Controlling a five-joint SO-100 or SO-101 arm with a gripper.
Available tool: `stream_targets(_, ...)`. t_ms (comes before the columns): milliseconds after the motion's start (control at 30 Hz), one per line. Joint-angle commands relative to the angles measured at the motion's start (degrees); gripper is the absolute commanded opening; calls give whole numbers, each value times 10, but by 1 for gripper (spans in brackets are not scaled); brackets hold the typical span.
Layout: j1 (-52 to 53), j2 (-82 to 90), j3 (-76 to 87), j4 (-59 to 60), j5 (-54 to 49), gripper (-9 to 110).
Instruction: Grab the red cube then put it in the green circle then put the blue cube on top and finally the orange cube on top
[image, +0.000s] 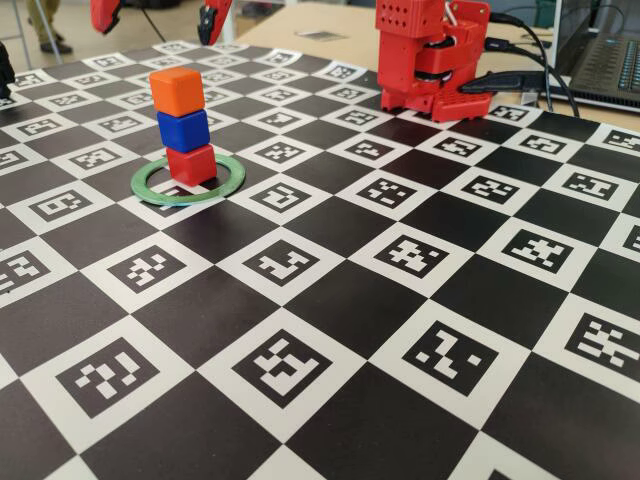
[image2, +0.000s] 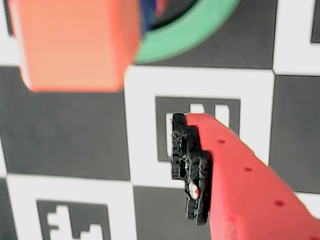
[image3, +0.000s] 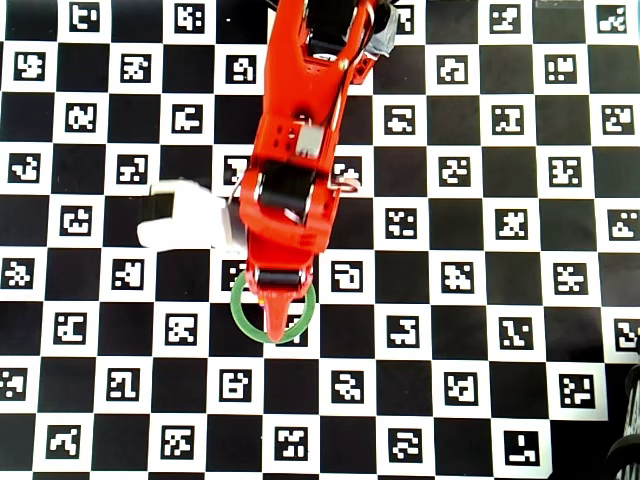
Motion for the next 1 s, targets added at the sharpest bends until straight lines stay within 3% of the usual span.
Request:
stream_targets(0,-17,132,56,-46,12,27)
stream_targets(300,-24,249,235,-178,-70,-6)
stream_targets(533,-40,361,435,-340,-249,-6)
stream_targets(967,-90,571,685,-400,-536,-6)
